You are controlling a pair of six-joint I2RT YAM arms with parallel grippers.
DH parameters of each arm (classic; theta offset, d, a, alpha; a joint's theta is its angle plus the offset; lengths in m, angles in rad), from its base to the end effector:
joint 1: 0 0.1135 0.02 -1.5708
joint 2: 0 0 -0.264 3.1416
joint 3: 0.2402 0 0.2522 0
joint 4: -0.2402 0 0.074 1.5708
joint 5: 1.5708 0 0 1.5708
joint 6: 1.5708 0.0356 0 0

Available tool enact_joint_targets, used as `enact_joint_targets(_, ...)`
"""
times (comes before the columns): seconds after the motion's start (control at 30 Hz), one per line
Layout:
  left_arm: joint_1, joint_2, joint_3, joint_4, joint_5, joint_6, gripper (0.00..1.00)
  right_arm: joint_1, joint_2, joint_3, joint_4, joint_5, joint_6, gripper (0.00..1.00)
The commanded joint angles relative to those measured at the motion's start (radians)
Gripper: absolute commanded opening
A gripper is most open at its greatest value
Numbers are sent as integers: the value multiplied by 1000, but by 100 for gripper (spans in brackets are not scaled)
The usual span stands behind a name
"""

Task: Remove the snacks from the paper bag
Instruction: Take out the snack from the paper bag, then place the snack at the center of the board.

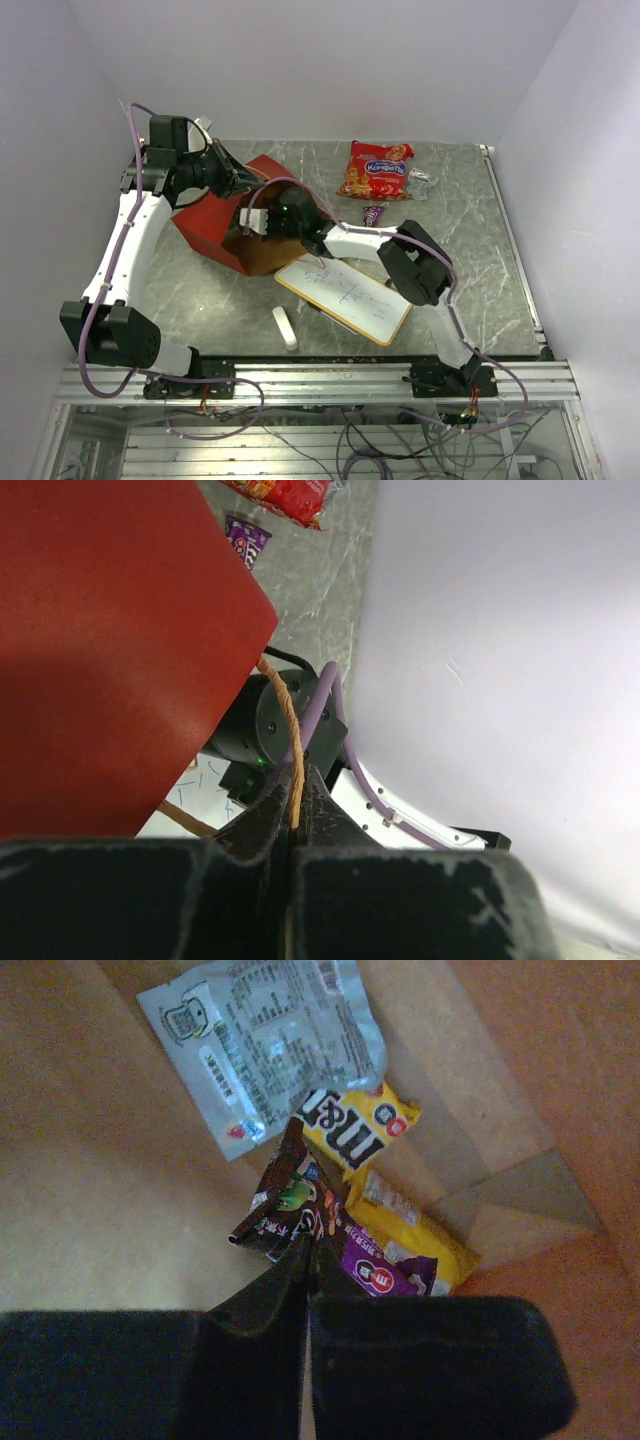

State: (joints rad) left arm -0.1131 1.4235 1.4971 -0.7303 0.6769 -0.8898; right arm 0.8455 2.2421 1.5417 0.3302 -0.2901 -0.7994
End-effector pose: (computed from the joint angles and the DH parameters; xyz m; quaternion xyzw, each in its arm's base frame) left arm 0.2973 -0.0562 0.3904 -0.1849 0.8389 -0.4614 0.2218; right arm 0.3313 0.3891 0.1691 -0.6539 0.4957 0.1321 0.5561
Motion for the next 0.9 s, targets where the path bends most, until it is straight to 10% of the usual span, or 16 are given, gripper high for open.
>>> enact_joint_targets(0.0, -2, -11, 29, 70, 38, -36, 7, -3, -117, -98, 89, 13, 44, 0)
enact_joint_targets(0.87, 3, -35, -59, 204, 60, -45, 7, -59, -1012, -629, -265, 218, 604, 0)
